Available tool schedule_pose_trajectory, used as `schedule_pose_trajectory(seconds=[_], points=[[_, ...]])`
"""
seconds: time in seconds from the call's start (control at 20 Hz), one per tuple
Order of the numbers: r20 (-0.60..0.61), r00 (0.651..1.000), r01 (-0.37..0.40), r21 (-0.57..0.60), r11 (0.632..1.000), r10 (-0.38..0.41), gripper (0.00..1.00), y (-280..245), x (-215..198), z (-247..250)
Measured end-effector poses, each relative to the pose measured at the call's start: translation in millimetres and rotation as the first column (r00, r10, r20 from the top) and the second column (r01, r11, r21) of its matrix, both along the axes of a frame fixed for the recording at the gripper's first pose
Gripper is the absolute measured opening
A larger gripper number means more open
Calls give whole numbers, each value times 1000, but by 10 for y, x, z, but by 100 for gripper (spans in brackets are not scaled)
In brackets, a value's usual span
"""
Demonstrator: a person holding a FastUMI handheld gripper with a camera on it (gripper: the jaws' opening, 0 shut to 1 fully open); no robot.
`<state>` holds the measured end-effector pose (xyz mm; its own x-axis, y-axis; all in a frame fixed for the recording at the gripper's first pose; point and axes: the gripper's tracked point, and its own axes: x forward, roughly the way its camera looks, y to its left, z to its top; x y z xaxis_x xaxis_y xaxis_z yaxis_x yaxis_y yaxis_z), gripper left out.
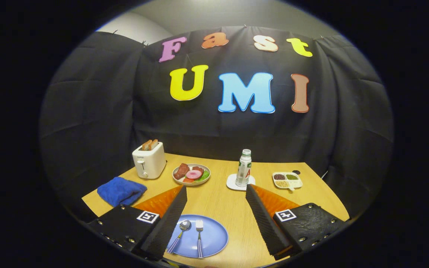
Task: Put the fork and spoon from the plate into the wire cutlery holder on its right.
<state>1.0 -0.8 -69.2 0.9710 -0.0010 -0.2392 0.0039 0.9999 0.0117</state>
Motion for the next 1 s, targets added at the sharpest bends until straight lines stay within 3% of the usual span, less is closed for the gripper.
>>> schedule_pose_trajectory(seconds=[0.3,0.55,1.0], points=[[-230,972,-59,-23,998,53,98,142,-61,-653],[-438,894,-134,-64,989,93,98,240,-220,-1223],[-631,769,-194,-84,978,98,98,262,-318,-1861]])
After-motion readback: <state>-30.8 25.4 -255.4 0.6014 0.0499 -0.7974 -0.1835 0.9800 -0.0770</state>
